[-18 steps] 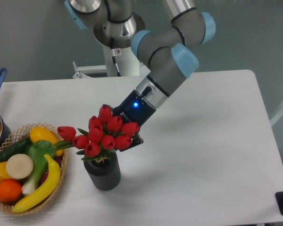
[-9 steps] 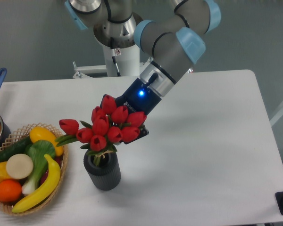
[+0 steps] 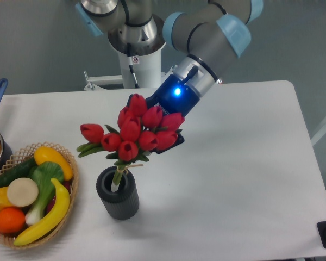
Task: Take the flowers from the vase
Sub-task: 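Lift the gripped tulips up out of the black vase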
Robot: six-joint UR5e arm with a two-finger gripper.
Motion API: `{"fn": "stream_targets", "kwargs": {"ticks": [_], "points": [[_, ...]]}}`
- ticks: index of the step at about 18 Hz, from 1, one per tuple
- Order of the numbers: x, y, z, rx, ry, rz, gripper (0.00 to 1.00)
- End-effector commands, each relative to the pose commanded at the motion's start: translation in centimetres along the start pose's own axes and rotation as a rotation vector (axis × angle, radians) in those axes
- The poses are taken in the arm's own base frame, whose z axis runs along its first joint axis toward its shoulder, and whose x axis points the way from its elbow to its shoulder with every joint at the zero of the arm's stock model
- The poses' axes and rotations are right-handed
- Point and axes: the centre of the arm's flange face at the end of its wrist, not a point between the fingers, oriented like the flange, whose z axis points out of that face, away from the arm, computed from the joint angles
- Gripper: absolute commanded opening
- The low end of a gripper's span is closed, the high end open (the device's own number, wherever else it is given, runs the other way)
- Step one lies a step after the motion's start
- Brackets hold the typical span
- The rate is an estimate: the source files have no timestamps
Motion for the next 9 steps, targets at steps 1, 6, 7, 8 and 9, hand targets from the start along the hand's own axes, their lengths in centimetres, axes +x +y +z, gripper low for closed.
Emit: {"fn": "stream_targets", "kwargs": {"ticks": [1, 6, 7, 8, 9], "points": [[0.0, -0.1, -0.5, 0.006, -0.005, 0.0, 0.44], [0.1, -0.8, -2.2, 0.024, -0.028, -0.03, 0.44], [0.1, -1.1, -3.1, 0.037, -0.036, -0.036, 0.44], [-0.2, -1.3, -4.1, 0.062, -0.039, -0.042, 0.44], [-0.5, -1.4, -4.7, 0.077, -0.038, -0.05, 0.44]]}}
